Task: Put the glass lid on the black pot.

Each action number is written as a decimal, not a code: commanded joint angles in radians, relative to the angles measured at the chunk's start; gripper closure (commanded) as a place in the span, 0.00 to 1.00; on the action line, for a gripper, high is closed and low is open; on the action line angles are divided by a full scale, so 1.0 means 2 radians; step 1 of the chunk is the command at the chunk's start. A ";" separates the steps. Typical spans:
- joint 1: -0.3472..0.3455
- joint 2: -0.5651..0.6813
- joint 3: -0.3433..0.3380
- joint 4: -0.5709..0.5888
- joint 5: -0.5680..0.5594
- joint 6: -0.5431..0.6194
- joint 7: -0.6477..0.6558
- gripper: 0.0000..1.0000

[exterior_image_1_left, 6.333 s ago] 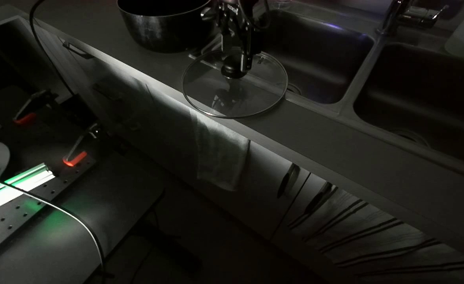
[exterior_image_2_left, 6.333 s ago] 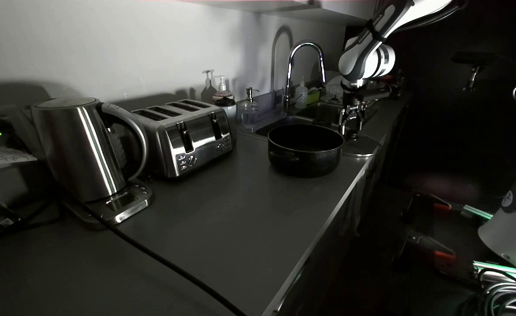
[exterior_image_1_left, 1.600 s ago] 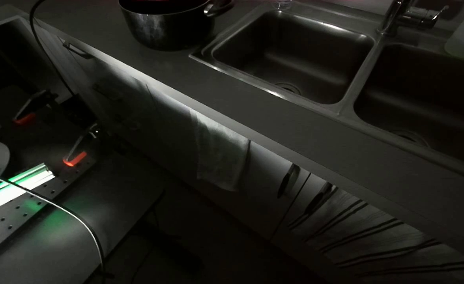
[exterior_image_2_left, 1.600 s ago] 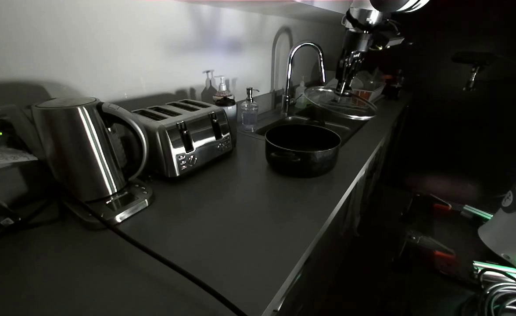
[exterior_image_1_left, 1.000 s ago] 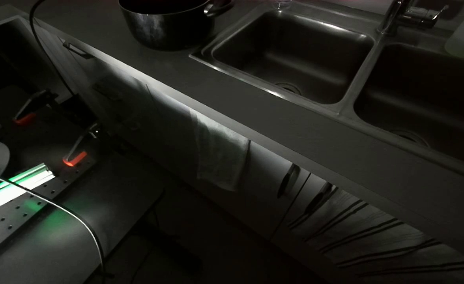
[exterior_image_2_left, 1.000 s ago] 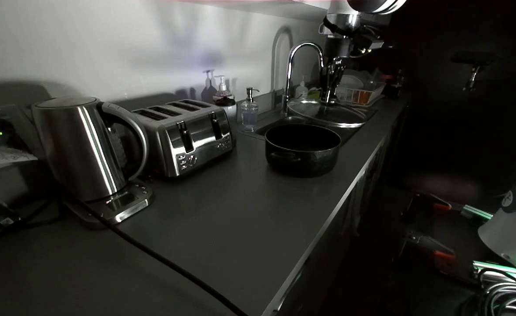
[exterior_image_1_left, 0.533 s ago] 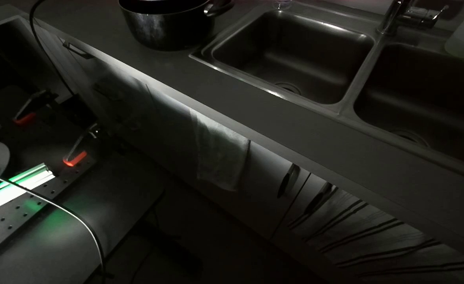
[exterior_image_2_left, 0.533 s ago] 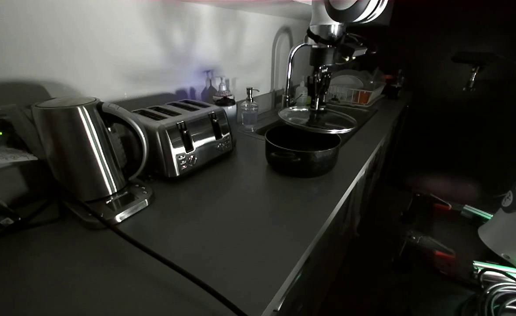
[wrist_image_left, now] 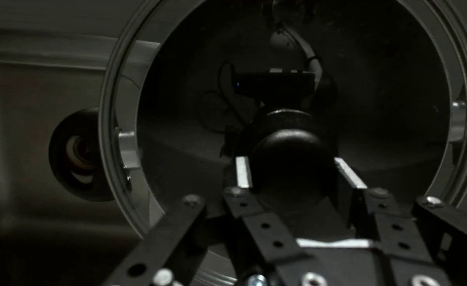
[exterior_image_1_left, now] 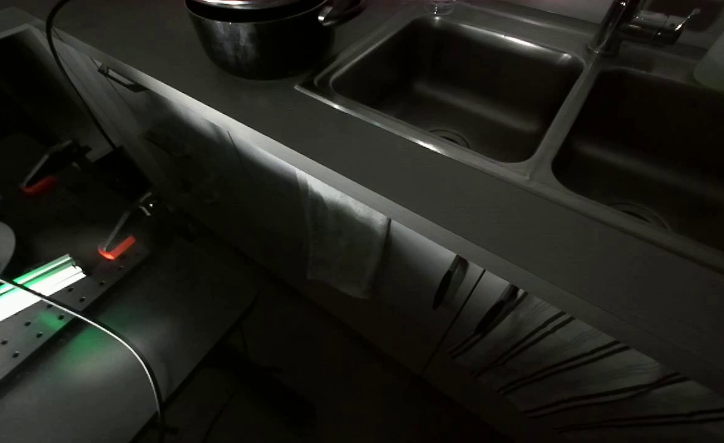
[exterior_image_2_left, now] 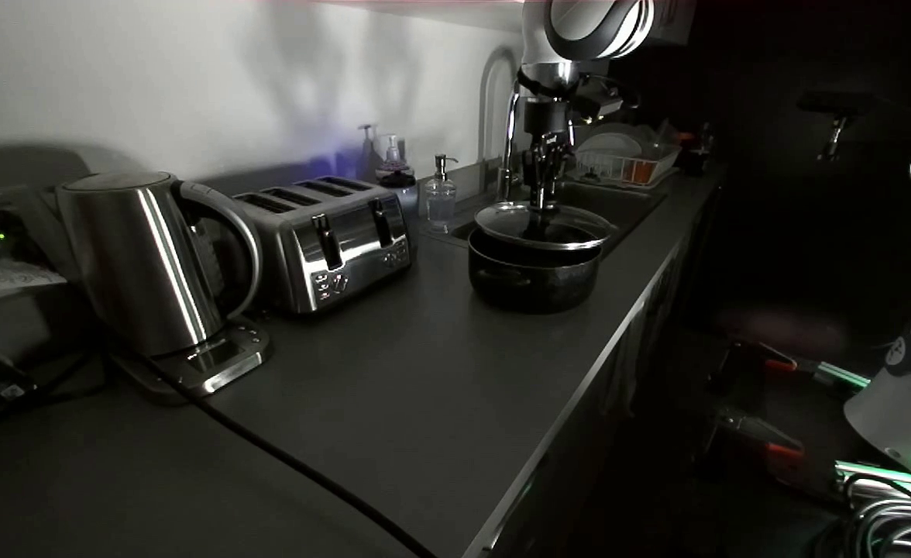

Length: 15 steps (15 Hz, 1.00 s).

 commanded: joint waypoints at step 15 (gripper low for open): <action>0.005 0.032 0.004 0.033 -0.009 -0.018 0.008 0.75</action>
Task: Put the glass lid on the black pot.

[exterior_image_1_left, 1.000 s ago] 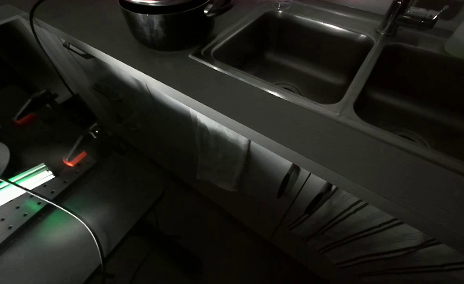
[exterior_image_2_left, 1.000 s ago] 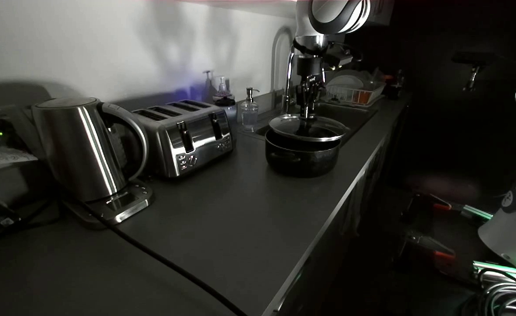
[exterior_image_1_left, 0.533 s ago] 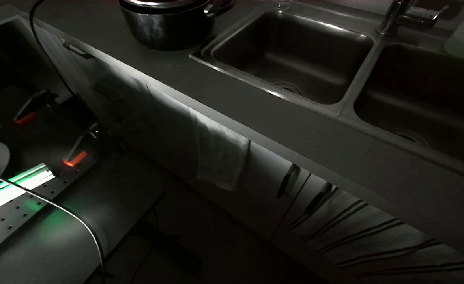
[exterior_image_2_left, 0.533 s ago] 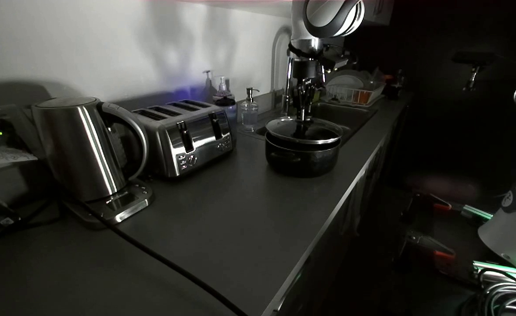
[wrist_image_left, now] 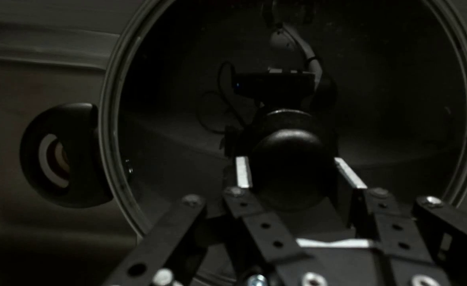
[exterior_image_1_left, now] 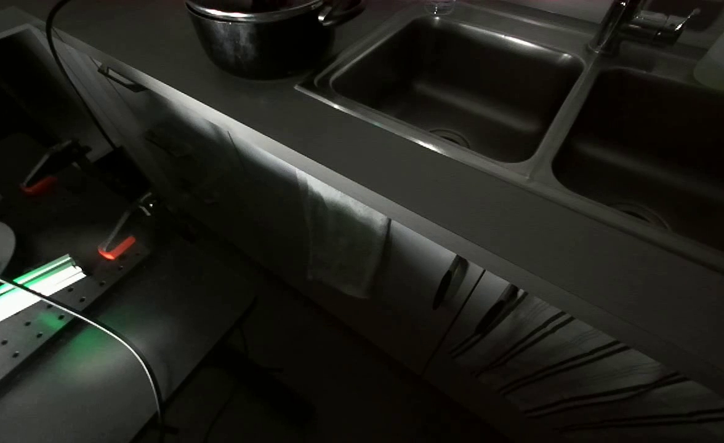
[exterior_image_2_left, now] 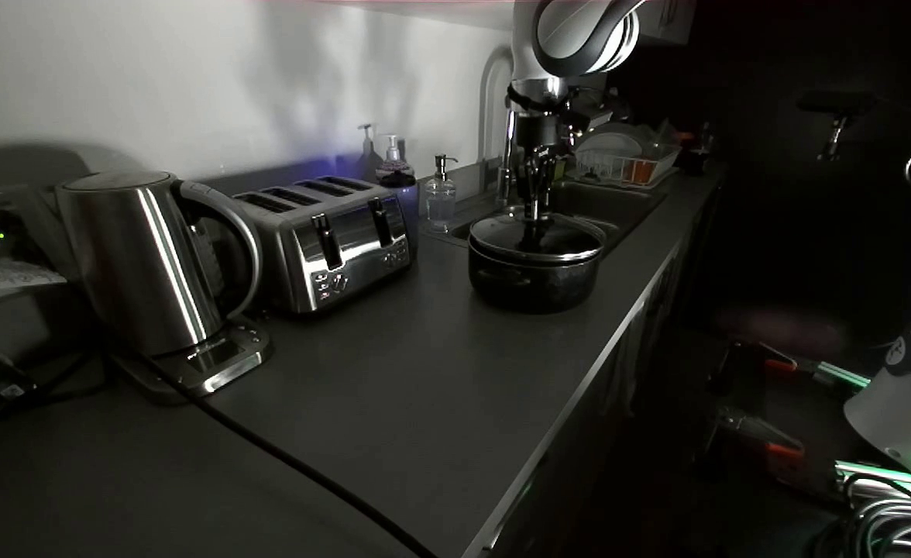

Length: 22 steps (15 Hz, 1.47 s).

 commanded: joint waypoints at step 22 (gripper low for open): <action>0.010 0.005 0.003 0.014 -0.018 -0.014 0.009 0.75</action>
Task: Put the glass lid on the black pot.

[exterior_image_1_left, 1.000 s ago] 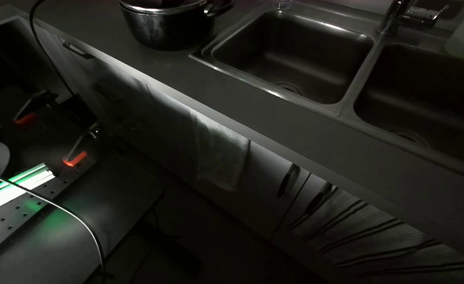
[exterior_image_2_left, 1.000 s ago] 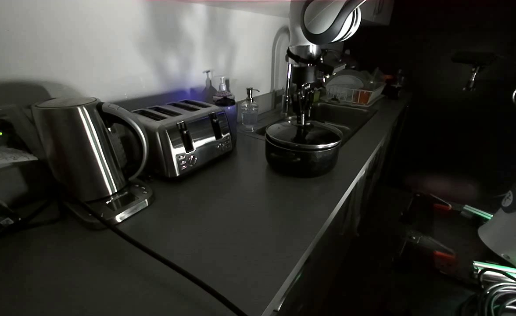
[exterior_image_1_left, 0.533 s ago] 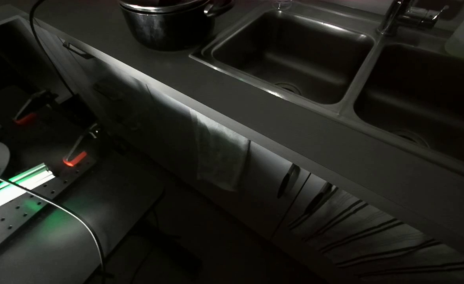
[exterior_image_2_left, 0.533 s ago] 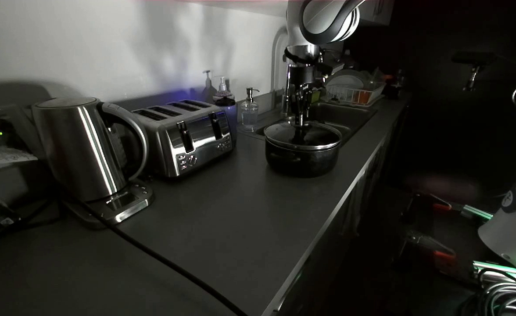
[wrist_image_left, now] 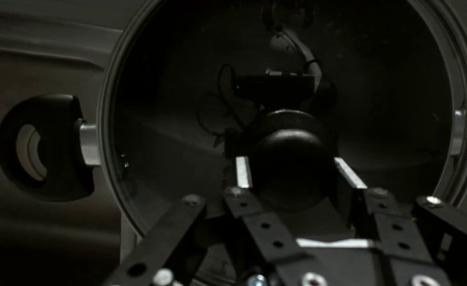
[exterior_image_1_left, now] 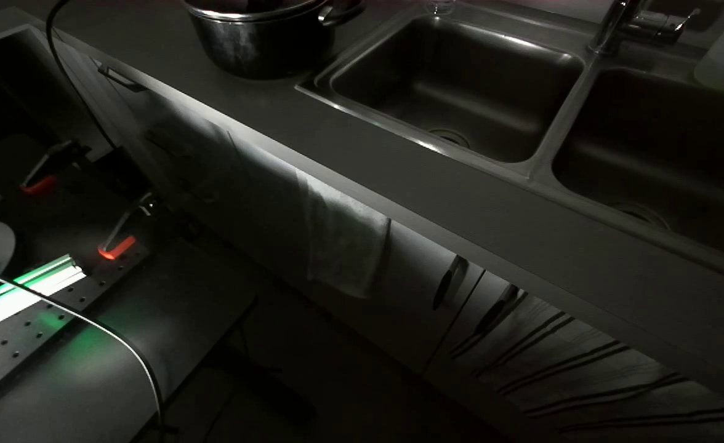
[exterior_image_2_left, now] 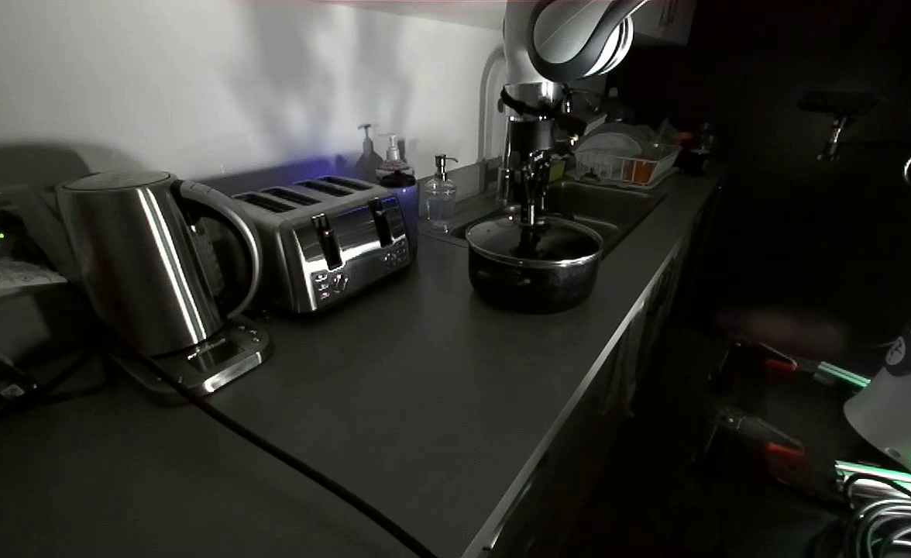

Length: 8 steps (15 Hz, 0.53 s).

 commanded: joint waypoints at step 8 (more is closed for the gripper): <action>-0.006 0.002 -0.007 0.012 -0.008 -0.012 0.006 0.75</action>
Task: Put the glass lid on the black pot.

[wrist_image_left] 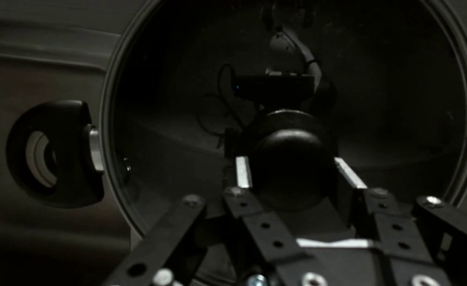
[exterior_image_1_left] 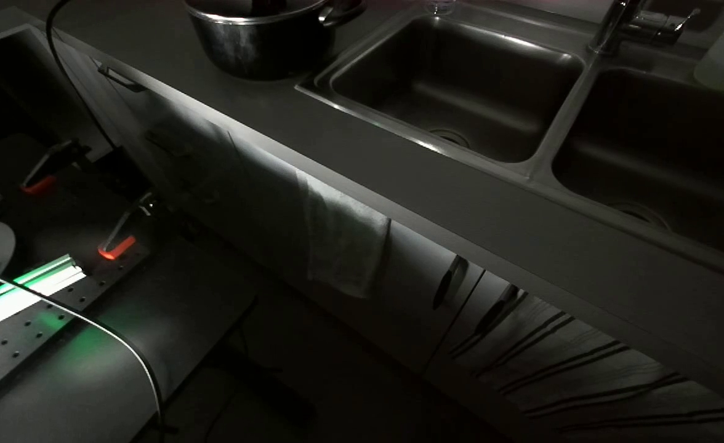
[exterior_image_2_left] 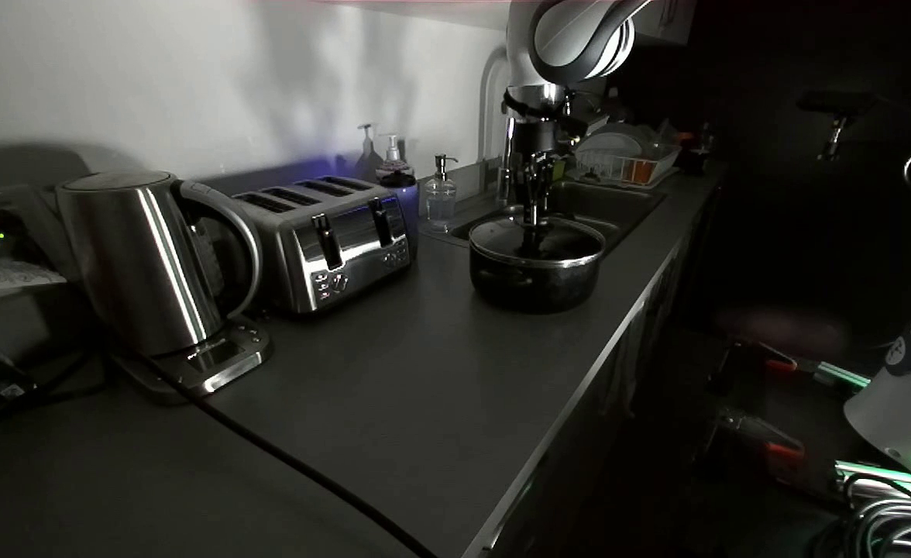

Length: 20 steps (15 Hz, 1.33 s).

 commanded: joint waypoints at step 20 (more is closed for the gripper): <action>-0.001 -0.040 0.002 -0.016 0.000 -0.001 -0.008 0.00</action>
